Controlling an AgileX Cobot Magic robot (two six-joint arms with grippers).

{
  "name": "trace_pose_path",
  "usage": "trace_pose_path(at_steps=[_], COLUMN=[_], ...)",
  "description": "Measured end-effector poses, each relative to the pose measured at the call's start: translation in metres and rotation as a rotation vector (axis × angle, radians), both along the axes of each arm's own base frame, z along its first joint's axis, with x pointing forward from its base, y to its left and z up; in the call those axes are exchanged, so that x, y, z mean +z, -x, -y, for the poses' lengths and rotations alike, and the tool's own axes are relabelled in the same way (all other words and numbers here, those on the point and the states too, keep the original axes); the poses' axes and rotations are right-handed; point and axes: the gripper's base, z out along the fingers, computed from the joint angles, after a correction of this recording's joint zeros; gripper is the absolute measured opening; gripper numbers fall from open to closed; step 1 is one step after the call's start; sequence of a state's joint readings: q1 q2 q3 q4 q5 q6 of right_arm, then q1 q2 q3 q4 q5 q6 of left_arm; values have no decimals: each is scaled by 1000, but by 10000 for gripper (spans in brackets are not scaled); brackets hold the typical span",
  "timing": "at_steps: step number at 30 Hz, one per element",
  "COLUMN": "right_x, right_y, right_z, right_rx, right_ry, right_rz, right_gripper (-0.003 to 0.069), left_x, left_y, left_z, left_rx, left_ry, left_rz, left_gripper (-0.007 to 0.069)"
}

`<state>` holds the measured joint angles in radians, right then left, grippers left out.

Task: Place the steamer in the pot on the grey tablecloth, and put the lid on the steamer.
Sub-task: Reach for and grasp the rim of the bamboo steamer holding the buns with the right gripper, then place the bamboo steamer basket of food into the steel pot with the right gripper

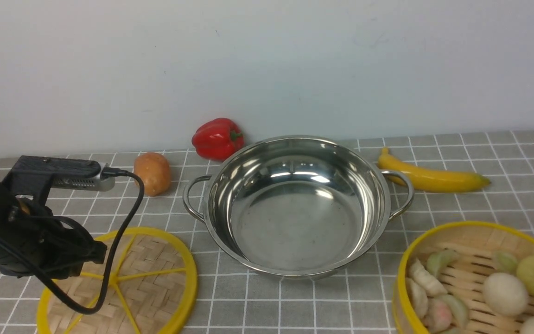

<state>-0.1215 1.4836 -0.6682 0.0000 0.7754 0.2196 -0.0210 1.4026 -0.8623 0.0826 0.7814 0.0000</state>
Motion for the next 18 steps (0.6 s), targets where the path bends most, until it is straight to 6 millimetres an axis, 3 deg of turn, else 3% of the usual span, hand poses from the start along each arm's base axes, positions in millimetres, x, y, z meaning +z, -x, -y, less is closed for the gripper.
trace_pose_path(at_steps=[5,9,15,18], right_x=[15,48,140,169], right_y=[11,13,-16,-36], right_z=[1,2,-5,-19], right_rx=[6,24,74,129], right_ry=[19,35,-19,-33], right_rz=[-37,-48,154,243], right_gripper=[59,62,62,62], left_x=[0,0,0,0], left_y=[0,0,0,0], left_z=[0,0,0,0], left_rx=[0,0,0,0], left_ry=[-1,-1,-1,-1], left_rz=[0,0,0,0], left_gripper=[243,243,243,243])
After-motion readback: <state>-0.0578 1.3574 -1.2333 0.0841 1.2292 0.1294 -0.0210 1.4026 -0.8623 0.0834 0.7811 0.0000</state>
